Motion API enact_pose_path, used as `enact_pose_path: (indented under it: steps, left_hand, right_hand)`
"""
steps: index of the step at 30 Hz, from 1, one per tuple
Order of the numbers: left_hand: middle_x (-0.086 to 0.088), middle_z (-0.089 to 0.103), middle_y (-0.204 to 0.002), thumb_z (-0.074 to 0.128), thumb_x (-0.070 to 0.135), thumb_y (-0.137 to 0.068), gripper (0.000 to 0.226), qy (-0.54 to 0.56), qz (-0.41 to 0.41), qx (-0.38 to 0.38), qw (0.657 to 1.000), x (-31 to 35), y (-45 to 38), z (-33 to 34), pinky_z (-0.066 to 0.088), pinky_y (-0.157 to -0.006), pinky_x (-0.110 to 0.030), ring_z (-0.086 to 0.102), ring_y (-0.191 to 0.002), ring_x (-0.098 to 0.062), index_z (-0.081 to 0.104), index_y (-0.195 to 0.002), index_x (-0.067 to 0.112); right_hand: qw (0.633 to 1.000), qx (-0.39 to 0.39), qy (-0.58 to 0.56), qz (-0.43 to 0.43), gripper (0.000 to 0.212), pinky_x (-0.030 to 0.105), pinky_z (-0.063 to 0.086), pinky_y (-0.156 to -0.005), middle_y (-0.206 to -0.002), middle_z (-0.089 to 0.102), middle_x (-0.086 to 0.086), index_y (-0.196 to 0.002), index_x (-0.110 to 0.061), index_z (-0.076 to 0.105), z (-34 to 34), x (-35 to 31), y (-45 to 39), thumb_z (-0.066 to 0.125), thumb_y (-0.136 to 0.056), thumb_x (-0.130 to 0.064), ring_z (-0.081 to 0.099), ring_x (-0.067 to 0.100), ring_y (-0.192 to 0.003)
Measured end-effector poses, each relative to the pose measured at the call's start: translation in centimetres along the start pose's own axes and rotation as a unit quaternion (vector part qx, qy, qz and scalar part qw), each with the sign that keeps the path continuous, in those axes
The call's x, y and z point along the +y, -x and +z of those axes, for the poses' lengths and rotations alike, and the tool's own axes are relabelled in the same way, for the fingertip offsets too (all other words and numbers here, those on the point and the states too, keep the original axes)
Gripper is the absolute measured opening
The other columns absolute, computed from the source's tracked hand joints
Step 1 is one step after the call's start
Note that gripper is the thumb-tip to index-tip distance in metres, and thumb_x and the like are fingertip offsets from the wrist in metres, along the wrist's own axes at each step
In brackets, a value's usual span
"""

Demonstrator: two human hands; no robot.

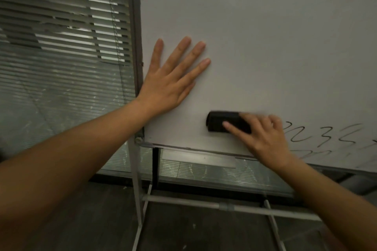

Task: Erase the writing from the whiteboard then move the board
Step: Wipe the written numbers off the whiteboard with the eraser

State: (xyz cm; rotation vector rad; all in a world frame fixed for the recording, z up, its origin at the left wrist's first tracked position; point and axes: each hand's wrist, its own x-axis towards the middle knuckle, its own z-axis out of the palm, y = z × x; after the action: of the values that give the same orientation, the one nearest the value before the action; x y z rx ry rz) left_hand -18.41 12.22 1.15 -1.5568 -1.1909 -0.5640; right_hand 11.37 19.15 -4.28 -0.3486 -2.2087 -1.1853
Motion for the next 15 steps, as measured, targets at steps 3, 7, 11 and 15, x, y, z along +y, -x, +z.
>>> enact_pose_path:
  steps: [3,7,11,15]
  left_hand:
    - [-0.012,0.027,-0.156,0.041,0.026,-0.103,0.053,-0.001,-0.001,0.006,1.0,0.2,-0.1,0.1,-0.006,-0.114,-0.058,0.006,-0.146,-0.029,0.027,-0.153,0.016]
    - [-0.012,0.025,-0.157,0.041,0.027,-0.103,0.053,0.003,-0.004,0.006,1.0,0.3,0.1,0.0,-0.006,-0.114,-0.058,0.006,-0.146,-0.029,0.026,-0.153,0.016]
    - [-0.013,0.027,-0.157,0.04,0.027,-0.103,0.052,0.012,0.005,-0.002,1.0,-0.1,0.1,-0.1,-0.004,-0.114,-0.059,0.011,-0.147,-0.032,0.027,-0.153,0.016]
    - [-0.012,0.012,-0.161,0.035,0.03,-0.103,0.054,0.0,0.019,-0.002,1.0,-0.4,0.3,0.0,-0.008,-0.114,-0.057,-0.004,-0.148,-0.027,0.023,-0.154,0.017]
  right_hand:
    - [0.997,0.05,0.027,0.059,0.059,0.039,0.03,-0.075,-0.119,0.05,0.015,-0.133,-0.029,0.051,-0.6,1.7,-1.5,0.067,-0.082,-0.003,0.045,0.029,-0.087]
    - [0.994,0.06,0.035,0.09,0.065,0.039,0.03,-0.072,-0.118,0.048,0.017,-0.133,-0.027,0.05,-0.1,0.7,-1.1,0.071,-0.077,-0.001,0.044,0.029,-0.085]
    - [0.999,0.0,0.026,0.031,0.06,0.04,0.032,-0.074,-0.12,0.048,0.018,-0.134,-0.026,0.048,1.0,-1.7,2.6,0.057,-0.083,0.003,0.046,0.029,-0.089]
    - [0.999,-0.03,0.032,-0.022,0.052,0.04,0.032,-0.079,-0.123,0.048,0.018,-0.135,-0.027,0.046,0.8,-1.6,3.8,0.047,-0.089,-0.002,0.049,0.029,-0.101]
